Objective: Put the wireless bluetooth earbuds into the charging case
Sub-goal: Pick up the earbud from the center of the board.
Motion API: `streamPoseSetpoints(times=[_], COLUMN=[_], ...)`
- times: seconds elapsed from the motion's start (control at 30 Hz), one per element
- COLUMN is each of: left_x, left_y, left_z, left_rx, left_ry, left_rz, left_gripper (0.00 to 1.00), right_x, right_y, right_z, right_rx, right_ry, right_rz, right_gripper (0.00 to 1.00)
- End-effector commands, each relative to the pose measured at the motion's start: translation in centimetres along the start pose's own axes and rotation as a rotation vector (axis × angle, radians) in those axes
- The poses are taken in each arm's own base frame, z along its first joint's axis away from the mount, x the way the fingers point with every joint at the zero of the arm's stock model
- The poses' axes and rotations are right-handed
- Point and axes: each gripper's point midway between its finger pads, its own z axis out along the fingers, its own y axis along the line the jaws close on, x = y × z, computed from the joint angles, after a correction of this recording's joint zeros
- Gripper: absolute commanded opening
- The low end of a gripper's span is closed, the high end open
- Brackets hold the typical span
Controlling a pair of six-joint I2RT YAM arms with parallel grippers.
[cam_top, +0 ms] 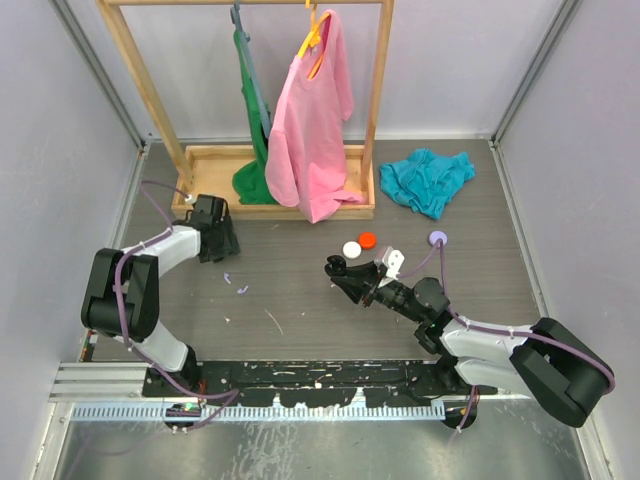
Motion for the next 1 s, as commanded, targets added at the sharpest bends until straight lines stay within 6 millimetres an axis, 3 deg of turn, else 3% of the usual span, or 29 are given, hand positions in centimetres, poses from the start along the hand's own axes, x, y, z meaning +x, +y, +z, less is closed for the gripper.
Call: streamPoseSetpoints(times=[0.0, 0.2, 0.57, 0.97], left_x=[0.2, 1.7, -0.9, -0.5], left_y=[-0.1, 0.2, 0.8, 1.7], left_z=[-0.8, -1.5, -1.4, -0.2], left_rx=[0.007, 0.012, -0.065, -0.119], left_ry=[0.040, 0.081, 0.044, 0.087], left_rz=[-0.014, -0.032, 0.015, 0.039], left_gripper=[0.57, 0.54, 0.42, 0.34], right_x=[-1.9, -2.0, -1.9, -2.0], right_y=[-0.2, -0.2, -0.2, -0.2], right_z=[0.6, 0.6, 0.6, 0.6], right_rx=[0.007, 0.003, 0.002, 0.003], right_ry=[-0.064, -0.066, -0.062, -0.062], right_rz=[-0.020, -0.018, -0.018, -0.021], right_gripper=[0.01, 0.01, 0.01, 0.01])
